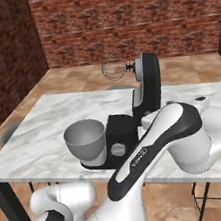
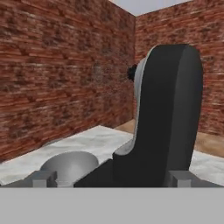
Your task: Close the stand mixer head.
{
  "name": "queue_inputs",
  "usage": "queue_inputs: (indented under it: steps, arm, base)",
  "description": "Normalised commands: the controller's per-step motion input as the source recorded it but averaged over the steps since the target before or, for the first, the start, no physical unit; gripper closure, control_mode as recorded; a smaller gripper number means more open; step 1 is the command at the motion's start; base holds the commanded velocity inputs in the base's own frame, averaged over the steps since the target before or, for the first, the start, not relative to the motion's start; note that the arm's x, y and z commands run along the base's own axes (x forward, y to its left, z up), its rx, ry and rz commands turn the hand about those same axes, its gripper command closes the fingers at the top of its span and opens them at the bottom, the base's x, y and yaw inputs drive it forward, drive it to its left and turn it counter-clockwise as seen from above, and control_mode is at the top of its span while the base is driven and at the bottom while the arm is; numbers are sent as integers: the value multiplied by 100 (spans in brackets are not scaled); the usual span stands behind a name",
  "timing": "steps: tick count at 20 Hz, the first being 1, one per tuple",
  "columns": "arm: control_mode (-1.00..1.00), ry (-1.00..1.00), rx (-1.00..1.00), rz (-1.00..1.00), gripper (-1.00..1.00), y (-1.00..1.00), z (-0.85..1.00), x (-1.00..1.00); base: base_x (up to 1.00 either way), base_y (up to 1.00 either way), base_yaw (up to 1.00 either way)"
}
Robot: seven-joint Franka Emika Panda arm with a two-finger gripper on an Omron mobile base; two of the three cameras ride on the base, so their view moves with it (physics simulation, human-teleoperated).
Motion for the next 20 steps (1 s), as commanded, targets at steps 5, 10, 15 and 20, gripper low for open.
queue_inputs:
  steps: [5, 10, 15, 20]
  arm:
    - [-100, -6, -8, 8, -100, 0, 17, 99]
    - [-100, -5, -14, 1, -100, 0, 28, 92]
    - [-100, -8, -22, 4, -100, 40, 7, 90]
    - [-100, -7, -30, 27, -100, 100, -28, 69]
  base:
    - [0, 0, 0]
    - [0, 0, 0]
    - [0, 0, 0]
    - [0, 0, 0]
